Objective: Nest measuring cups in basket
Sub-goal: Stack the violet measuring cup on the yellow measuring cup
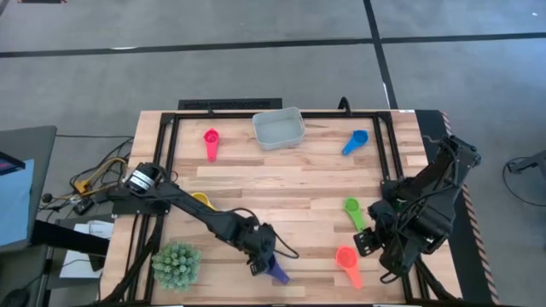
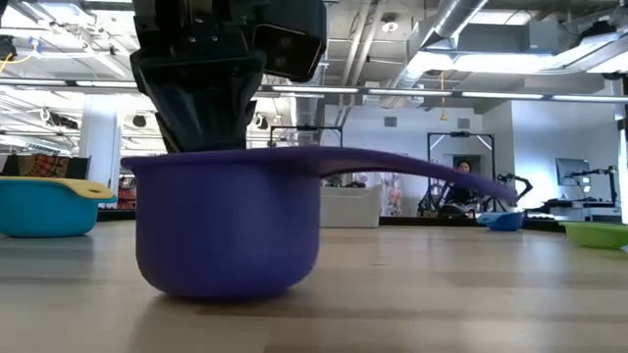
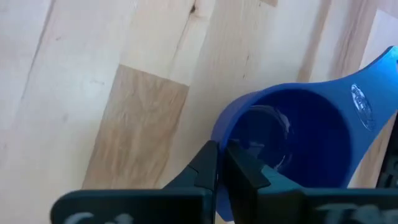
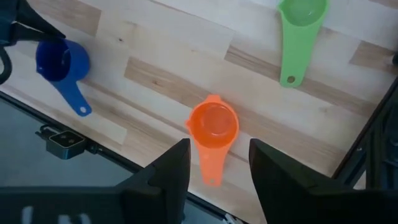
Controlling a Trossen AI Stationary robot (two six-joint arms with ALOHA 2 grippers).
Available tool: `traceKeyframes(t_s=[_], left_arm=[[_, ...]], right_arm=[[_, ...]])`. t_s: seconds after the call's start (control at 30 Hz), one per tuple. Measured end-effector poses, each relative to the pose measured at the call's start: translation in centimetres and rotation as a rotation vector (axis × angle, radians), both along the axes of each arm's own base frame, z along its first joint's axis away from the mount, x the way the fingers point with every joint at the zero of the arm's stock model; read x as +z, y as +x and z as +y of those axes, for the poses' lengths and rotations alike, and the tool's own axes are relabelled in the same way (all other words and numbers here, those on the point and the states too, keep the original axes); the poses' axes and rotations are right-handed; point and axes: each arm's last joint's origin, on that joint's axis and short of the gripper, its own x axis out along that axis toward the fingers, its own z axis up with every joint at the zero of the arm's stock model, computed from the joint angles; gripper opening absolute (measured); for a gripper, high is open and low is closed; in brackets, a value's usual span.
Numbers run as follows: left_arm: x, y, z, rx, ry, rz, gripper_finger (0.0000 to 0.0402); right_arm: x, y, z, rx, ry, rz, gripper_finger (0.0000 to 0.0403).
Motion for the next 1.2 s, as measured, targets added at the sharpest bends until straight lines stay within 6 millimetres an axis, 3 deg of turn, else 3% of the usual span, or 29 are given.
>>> traceKeyframes(t_s=[0.4,1.0,1.2], left_arm=[[3.6,-0.6,3.0,0.051,0.024,-0.02,0.0002],[3.6,-1.3,4.7,0.044,0.062,0.082,0.0],[6.2,-3.8,5.5,0.027,0.15,0.125,0.0]], right_arm=[[-0.1,-0.7,-1.0,-0.003,-0.116,0.054,0.0166],[-0.8,-0.6,-1.3,-0.013,-0.171,0.04,0.016],[-0.8,0.0,-1.8,-0.046,-0.175,0.042,0.0165]])
